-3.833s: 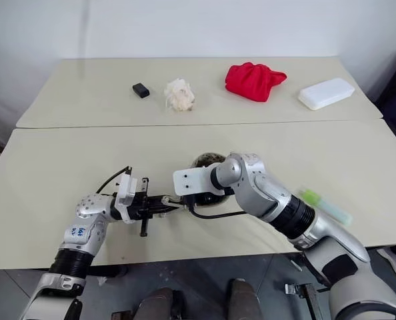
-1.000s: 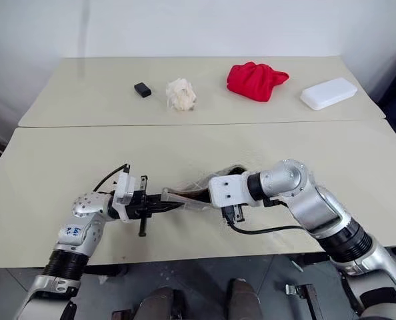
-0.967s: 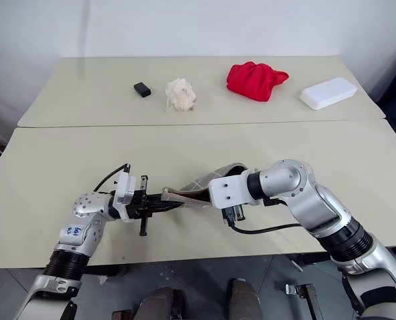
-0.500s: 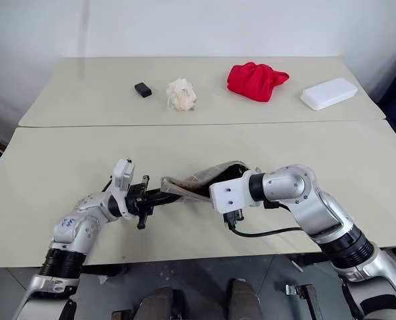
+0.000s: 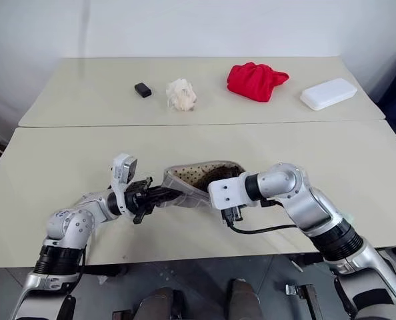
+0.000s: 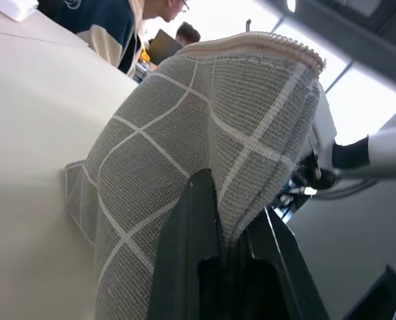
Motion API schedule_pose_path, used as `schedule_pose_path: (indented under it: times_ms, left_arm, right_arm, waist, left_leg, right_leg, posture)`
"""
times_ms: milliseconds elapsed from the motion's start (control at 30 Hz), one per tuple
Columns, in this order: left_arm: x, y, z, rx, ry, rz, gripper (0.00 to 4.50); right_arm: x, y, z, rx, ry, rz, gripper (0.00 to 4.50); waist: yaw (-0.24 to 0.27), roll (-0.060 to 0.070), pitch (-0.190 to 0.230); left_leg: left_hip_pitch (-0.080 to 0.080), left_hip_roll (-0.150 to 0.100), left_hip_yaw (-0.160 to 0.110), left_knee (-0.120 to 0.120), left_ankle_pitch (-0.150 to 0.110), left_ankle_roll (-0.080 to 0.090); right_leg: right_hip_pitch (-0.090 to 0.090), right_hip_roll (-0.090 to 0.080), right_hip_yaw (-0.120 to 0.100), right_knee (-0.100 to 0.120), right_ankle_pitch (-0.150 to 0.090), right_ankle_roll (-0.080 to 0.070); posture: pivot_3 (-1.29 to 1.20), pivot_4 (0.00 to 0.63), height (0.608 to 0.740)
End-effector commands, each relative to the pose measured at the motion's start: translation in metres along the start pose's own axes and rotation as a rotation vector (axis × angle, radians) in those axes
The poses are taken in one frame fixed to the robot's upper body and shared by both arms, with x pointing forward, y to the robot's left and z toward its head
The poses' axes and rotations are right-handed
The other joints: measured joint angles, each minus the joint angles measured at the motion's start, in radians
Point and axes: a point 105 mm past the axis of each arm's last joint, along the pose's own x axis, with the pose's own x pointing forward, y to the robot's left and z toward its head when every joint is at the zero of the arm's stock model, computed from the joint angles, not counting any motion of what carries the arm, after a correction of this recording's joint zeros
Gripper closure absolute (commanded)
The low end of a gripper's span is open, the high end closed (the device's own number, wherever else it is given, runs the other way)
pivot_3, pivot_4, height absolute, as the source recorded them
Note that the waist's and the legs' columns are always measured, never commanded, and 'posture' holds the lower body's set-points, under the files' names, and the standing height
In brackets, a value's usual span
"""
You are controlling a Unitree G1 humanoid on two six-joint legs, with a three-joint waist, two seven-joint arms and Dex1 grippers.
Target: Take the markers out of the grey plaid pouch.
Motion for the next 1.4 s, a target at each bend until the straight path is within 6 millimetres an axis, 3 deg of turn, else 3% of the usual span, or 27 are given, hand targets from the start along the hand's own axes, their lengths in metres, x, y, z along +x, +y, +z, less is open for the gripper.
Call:
schedule_pose_path:
  times_ms: [33, 233, 433, 733, 900, 1067, 1233, 1400]
  left_arm:
    - [-0.004, -0.014, 0.046, 0.043, -0.169, -0.049, 4.5]
    - [-0.007, -0.009, 0.037, -0.041, -0.123, -0.02, 4.5]
    - [-0.015, -0.004, 0.026, -0.042, -0.067, 0.027, 4.5]
    - [-0.034, 0.007, 0.019, -0.159, -0.07, 0.117, 4.5]
    - [-0.037, 0.007, 0.012, 0.036, 0.002, 0.129, 4.5]
    - [-0.041, 0.001, -0.017, 0.301, 0.147, 0.095, 4.5]
    - [-0.041, 0.001, -0.024, 0.364, 0.146, 0.079, 4.5]
    - [-0.04, 0.003, -0.029, 0.451, 0.175, 0.077, 4.5]
  right_arm:
    - [0.019, 0.036, 0.013, -0.027, -0.069, 0.172, 3.92]
    - [0.018, 0.033, 0.027, -0.141, -0.125, 0.142, 3.92]
    - [0.004, 0.002, 0.027, -0.25, -0.124, -0.011, 3.92]
    - [-0.01, -0.005, 0.032, -0.356, -0.14, -0.07, 3.92]
    - [-0.017, -0.015, 0.022, -0.255, -0.118, -0.127, 3.92]
    - [-0.028, -0.028, 0.018, -0.143, -0.123, -0.207, 3.92]
    - [-0.036, -0.029, 0.01, -0.084, -0.102, -0.221, 3.92]
    - [-0.041, -0.022, 0.021, 0.138, -0.218, -0.191, 3.92]
  waist:
    - [0.0, 0.0, 0.0]
    - [-0.001, 0.0, 0.0]
    - [-0.002, 0.0, 0.0]
    - [-0.001, 0.0, 0.0]
    - [-0.002, 0.0, 0.0]
    - [-0.001, 0.0, 0.0]
    - [0.004, 0.0, 0.0]
    - [0.001, 0.0, 0.0]
  left_leg:
    - [0.0, 0.0, 0.0, 0.0, 0.0, 0.0]
    - [0.0, 0.0, 0.0, 0.0, 0.0, 0.0]
    - [0.0, 0.0, 0.0, 0.0, 0.0, 0.0]
    - [0.0, 0.0, 0.0, 0.0, 0.0, 0.0]
    - [0.0, 0.0, 0.0, 0.0, 0.0, 0.0]
    - [0.001, 0.0, 0.001, -0.001, 0.0, 0.0]
    - [0.0, 0.0, 0.001, 0.0, 0.0, 0.0]
    - [0.0, 0.0, 0.001, -0.001, 0.0, 0.0]
  right_leg:
    - [0.0, 0.0, 0.0, 0.0, 0.0, 0.0]
    - [0.0, 0.0, 0.0, 0.0, 0.0, 0.0]
    - [0.0, 0.0, 0.0, 0.0, 0.0, 0.0]
    - [0.0, 0.0, 0.0, 0.0, 0.0, 0.0]
    - [0.0, 0.0, 0.0, 0.0, 0.0, 0.0]
    - [0.0, 0.0, 0.0, 0.0, 0.0, 0.0]
    - [0.0, 0.0, 0.0, 0.0, 0.0, 0.0]
    - [0.0, 0.0, 0.0, 0.0, 0.0, 0.0]
  posture:
    - [0.0, 0.15, 0.74]
    - [0.0, 0.15, 0.74]
    - [0.0, 0.15, 0.74]
    - [0.0, 0.15, 0.74]
    - [0.0, 0.15, 0.74]
    - [0.0, 0.15, 0.74]
    - [0.0, 0.15, 0.74]
    - [0.0, 0.15, 0.74]
